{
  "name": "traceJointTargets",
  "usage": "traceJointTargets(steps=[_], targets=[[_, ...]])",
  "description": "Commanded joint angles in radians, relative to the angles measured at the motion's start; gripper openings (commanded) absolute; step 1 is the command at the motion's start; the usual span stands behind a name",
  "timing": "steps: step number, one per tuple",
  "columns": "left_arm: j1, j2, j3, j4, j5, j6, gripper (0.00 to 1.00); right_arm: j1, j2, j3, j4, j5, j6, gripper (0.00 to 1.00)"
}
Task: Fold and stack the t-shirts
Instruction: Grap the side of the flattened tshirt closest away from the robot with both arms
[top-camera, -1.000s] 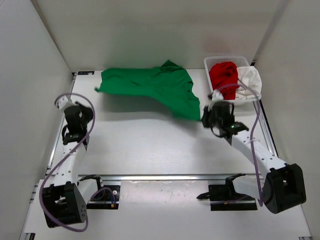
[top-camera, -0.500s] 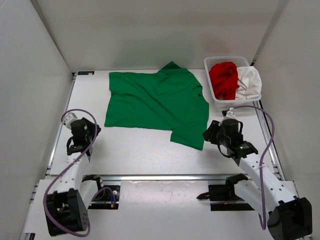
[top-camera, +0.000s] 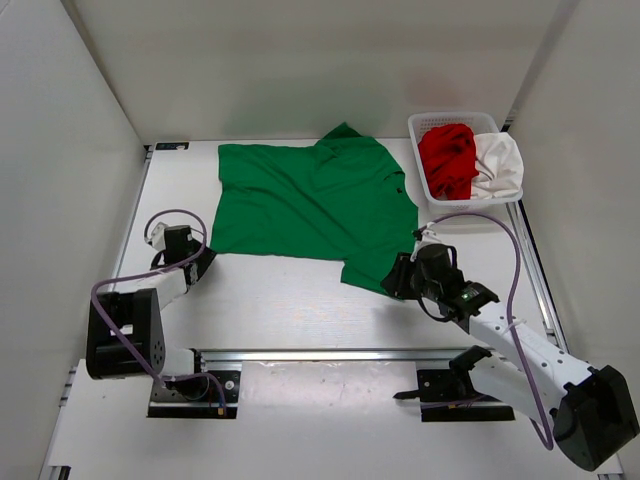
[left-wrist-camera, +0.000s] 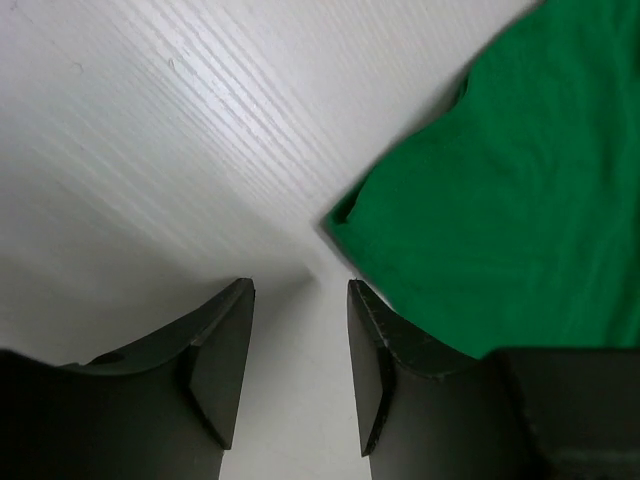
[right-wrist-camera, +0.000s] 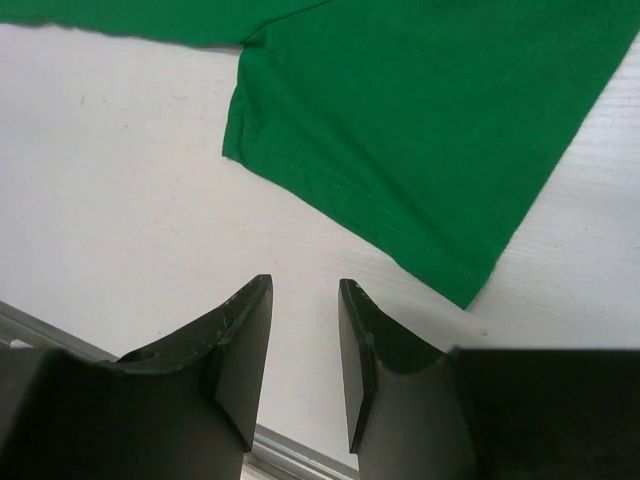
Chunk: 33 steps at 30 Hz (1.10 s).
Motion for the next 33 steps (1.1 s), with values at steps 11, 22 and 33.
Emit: traceJointTargets(steps=[11,22,33], targets=[[-0.005,0.124,0.033,0.136,0.038,-0.167,0.35,-0.063,0.008,-0.045,0.061,-0.003,0.038,0.32],[0.018,0.195,0.063,0.224,0.09,-0.17,0.08,-0.236,0.005,-0.14,0.019,0.005,0.117,0.4],[0.002,0.178,0.073,0.227,0.089,-0.135,0.0,-0.227,0.161,-0.162,0.116,-0.017,0.144,0.25]])
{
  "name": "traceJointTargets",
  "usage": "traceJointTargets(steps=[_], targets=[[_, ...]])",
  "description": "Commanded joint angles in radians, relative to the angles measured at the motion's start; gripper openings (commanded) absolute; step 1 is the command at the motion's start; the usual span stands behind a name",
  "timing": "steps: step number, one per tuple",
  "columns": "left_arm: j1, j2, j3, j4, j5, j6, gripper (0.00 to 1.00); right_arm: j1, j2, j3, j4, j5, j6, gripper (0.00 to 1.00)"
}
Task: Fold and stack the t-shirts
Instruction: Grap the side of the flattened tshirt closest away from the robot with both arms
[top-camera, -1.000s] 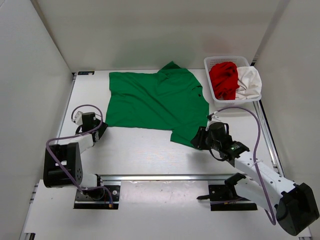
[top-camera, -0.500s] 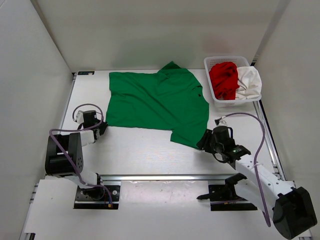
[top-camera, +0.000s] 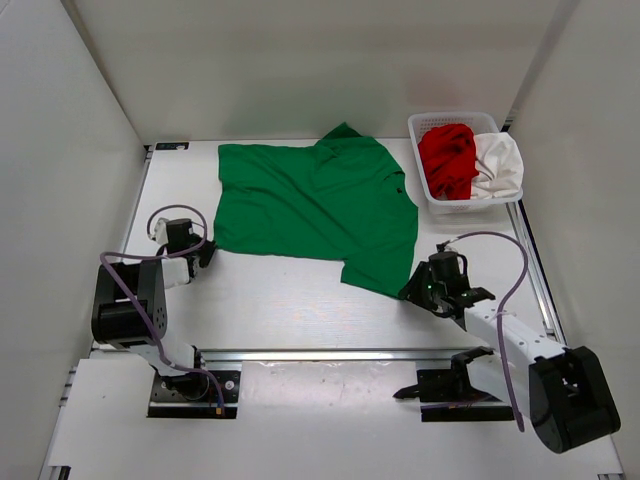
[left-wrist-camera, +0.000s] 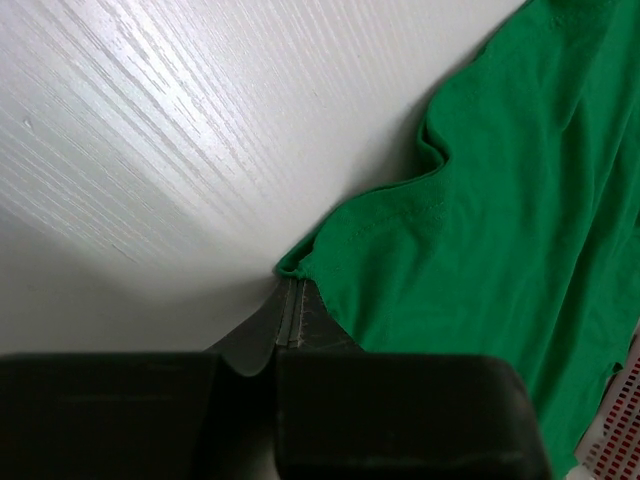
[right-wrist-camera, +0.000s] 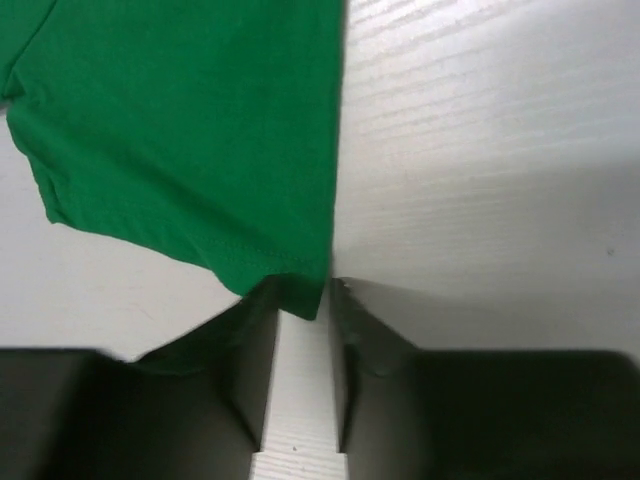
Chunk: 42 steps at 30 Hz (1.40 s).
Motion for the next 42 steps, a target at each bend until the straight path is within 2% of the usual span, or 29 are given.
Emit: traceJointTargets(steps=[1,3,4,8,14,21,23,27,31,35,37,39,42], targets=[[-0.017,-0.032,0.022,-0.011,0.001,0.021,0.0,-0.014,0.053,-0.02,0.047,-0.034,0.011,0.22],[-0.012,-0.051,0.015,-0.025,-0.006,0.034,0.0,-0.019,0.071,-0.016,0.06,-0.05,0.01,0.05],[-0.013,-0.065,0.016,-0.031,-0.003,0.042,0.0,-0.019,0.062,-0.015,0.059,-0.059,0.013,0.0],[0.005,-0.135,-0.013,-0.049,0.007,0.053,0.0,-0.008,-0.016,-0.003,-0.01,-0.029,0.022,0.01],[0.082,-0.293,-0.085,-0.127,0.052,0.091,0.0,-0.039,-0.307,-0.012,-0.197,-0.05,0.068,0.0],[0.189,-0.59,-0.195,-0.331,0.081,0.203,0.0,-0.056,-0.558,0.002,-0.448,-0.104,0.086,0.0],[0.216,-0.658,-0.208,-0.423,0.092,0.257,0.0,-0.022,-0.622,0.032,-0.516,-0.081,0.102,0.0],[0.195,-0.784,-0.191,-0.578,0.066,0.308,0.0,0.051,-0.688,0.118,-0.642,-0.013,0.129,0.01],[0.152,-0.829,-0.143,-0.707,0.064,0.33,0.0,0.116,-0.674,0.155,-0.651,0.042,0.143,0.0],[0.154,-0.797,-0.081,-0.689,0.052,0.335,0.0,0.139,-0.52,0.189,-0.527,0.099,0.068,0.0],[0.184,-0.726,-0.05,-0.638,0.105,0.306,0.0,0.098,-0.368,0.239,-0.446,0.075,-0.031,0.0],[0.19,-0.662,-0.035,-0.551,0.136,0.254,0.0,-0.026,-0.259,0.273,-0.342,-0.023,-0.084,0.0],[0.177,-0.562,0.005,-0.499,0.133,0.222,0.0,-0.112,-0.12,0.315,-0.243,-0.068,-0.121,0.0]])
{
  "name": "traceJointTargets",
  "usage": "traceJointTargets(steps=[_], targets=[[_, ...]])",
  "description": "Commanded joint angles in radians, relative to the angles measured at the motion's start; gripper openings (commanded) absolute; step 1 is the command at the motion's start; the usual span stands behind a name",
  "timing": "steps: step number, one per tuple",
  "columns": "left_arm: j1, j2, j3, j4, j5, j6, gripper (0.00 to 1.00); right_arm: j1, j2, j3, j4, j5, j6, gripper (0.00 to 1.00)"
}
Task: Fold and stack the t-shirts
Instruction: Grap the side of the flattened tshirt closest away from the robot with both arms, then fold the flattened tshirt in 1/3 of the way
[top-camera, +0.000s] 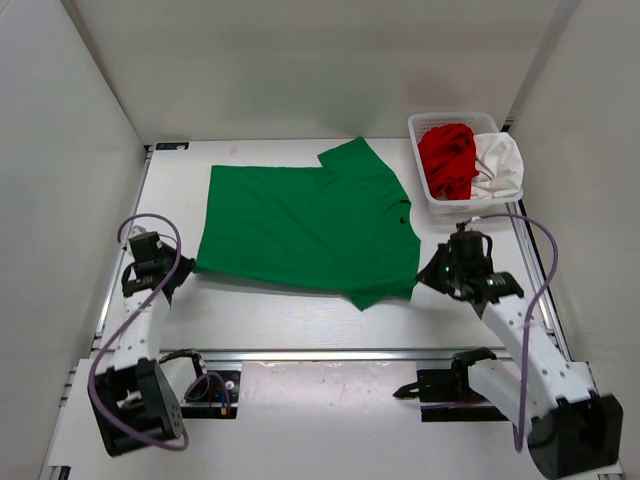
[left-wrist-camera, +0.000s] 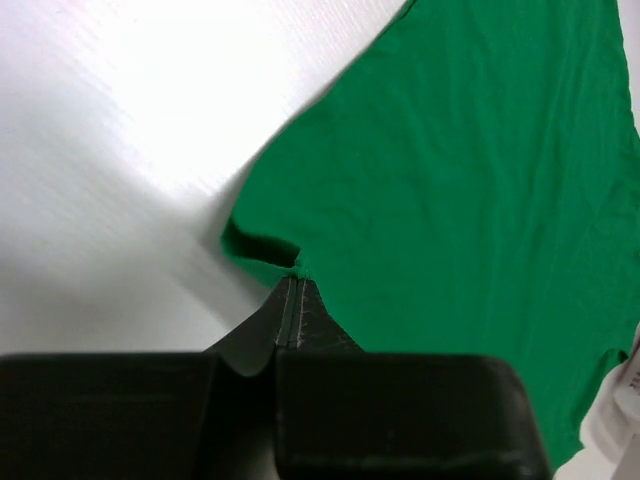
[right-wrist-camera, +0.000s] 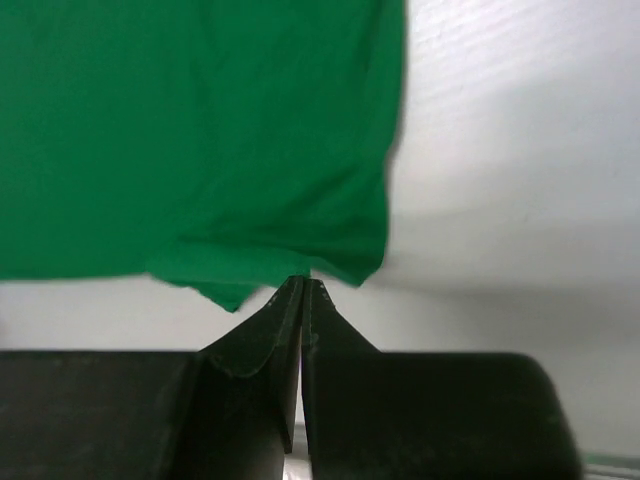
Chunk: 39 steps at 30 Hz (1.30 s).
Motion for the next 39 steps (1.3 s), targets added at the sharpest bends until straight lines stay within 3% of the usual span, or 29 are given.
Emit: traceJointTargets(steps=[1,8,32,36,39], targets=[[-0.004,0.095,0.06,0.088,0.02,-0.053,0.0,-0.062,0.152,0.106,0.197,-0.028,-0.101,0.0],[-0.004,0.258,0.086,0.168,0.039,-0.101,0.0,-0.061,0.442,0.308,0.273,0.033,-0.128,0.0],[-0.079,0.629,0.333,0.265,-0.003,-0.153,0.01,-0.182,1.079,0.92,0.31,-0.105,-0.228,0.0],[-0.074,0.658,0.351,0.266,-0.023,-0.141,0.04,-0.164,1.19,1.057,0.269,-0.097,-0.265,0.0],[-0.077,0.667,0.367,0.272,-0.015,-0.128,0.16,-0.155,1.24,1.124,0.261,-0.088,-0.271,0.02]])
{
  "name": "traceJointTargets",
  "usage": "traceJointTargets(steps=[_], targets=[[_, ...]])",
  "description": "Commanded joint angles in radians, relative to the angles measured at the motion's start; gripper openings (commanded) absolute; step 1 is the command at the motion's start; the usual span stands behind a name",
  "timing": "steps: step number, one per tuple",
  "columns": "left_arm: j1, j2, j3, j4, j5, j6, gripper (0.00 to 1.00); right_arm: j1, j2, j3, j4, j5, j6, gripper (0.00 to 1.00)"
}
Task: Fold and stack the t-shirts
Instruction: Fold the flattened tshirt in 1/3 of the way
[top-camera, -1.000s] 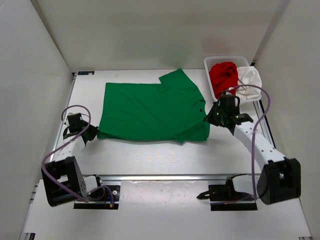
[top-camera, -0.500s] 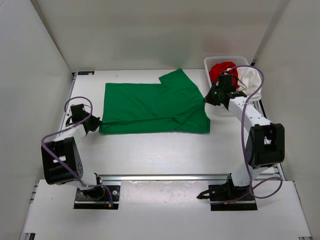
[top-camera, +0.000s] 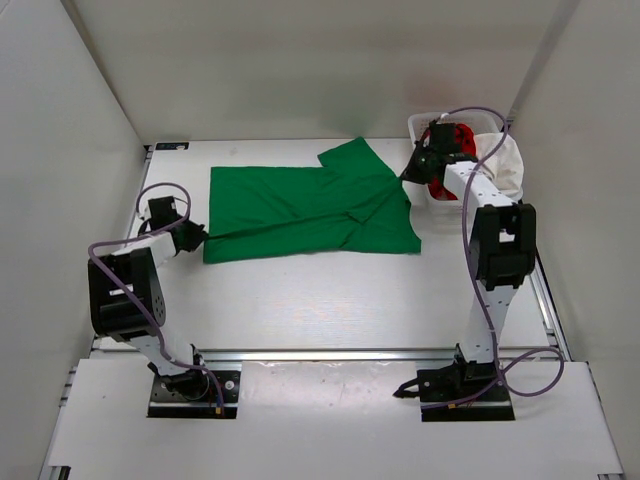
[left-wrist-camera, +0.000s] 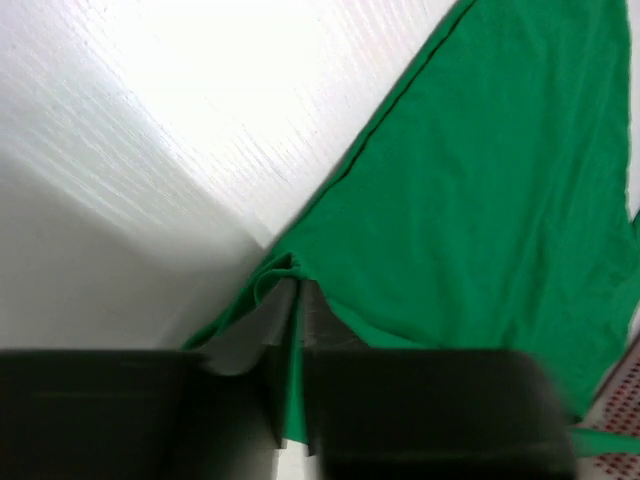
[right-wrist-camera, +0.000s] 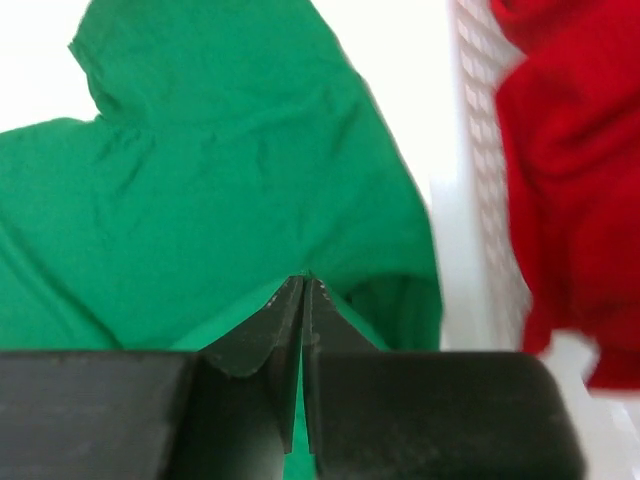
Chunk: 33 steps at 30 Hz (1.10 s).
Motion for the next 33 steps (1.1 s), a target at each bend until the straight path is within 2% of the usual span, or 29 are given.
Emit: traceJointTargets(steps=[1,3,4,6,8,9,10,11,13,15,19,21,23,25,28,32,33], targets=[[0.008,-0.013,0.046,0.013,-0.017,0.018,0.25,0.011,0.035,0.094,-0.006,0.012,-0.037,0.04],[0.019,-0.02,0.044,0.014,-0.003,0.029,0.36,0.013,0.048,0.111,-0.014,-0.003,-0.04,0.19],[0.022,-0.048,0.037,0.02,0.0,0.034,0.37,0.016,0.043,0.105,-0.011,-0.005,-0.04,0.21],[0.036,-0.094,0.004,0.042,0.001,0.038,0.5,0.019,0.008,0.076,0.017,0.006,-0.045,0.3],[0.028,-0.157,-0.014,0.021,-0.008,0.06,0.51,0.028,-0.044,0.041,0.032,0.009,-0.034,0.34],[0.019,-0.18,-0.032,0.013,-0.015,0.072,0.47,0.03,-0.088,0.007,0.045,0.024,-0.032,0.35],[0.014,-0.213,-0.077,0.013,-0.017,0.07,0.46,0.034,-0.127,-0.043,0.051,0.026,-0.016,0.33],[-0.004,-0.255,-0.095,0.01,-0.022,0.069,0.43,0.039,-0.156,-0.079,0.071,0.027,0.0,0.26],[-0.009,-0.313,-0.21,0.03,-0.008,0.06,0.4,0.063,-0.285,-0.291,0.148,0.017,0.053,0.0],[-0.001,-0.355,-0.293,0.039,0.004,0.043,0.41,0.086,-0.38,-0.464,0.265,0.043,0.089,0.0],[0.031,-0.392,-0.408,0.057,0.012,0.049,0.42,0.067,-0.529,-0.749,0.344,0.034,0.161,0.0],[0.03,-0.387,-0.428,0.07,0.018,0.041,0.48,0.036,-0.593,-0.848,0.386,0.018,0.187,0.06],[0.014,-0.352,-0.408,0.097,0.003,0.034,0.52,0.015,-0.639,-0.924,0.408,0.027,0.192,0.16],[-0.003,-0.311,-0.372,0.109,-0.005,0.021,0.54,-0.025,-0.676,-1.034,0.457,0.0,0.207,0.31],[-0.018,-0.249,-0.35,0.146,0.007,-0.006,0.52,-0.077,-0.675,-1.094,0.482,-0.029,0.201,0.38],[-0.035,-0.175,-0.312,0.174,-0.002,-0.019,0.5,-0.088,-0.604,-1.07,0.496,-0.046,0.176,0.39],[-0.036,-0.16,-0.306,0.178,-0.005,-0.02,0.47,-0.088,-0.592,-1.062,0.503,-0.042,0.184,0.39]])
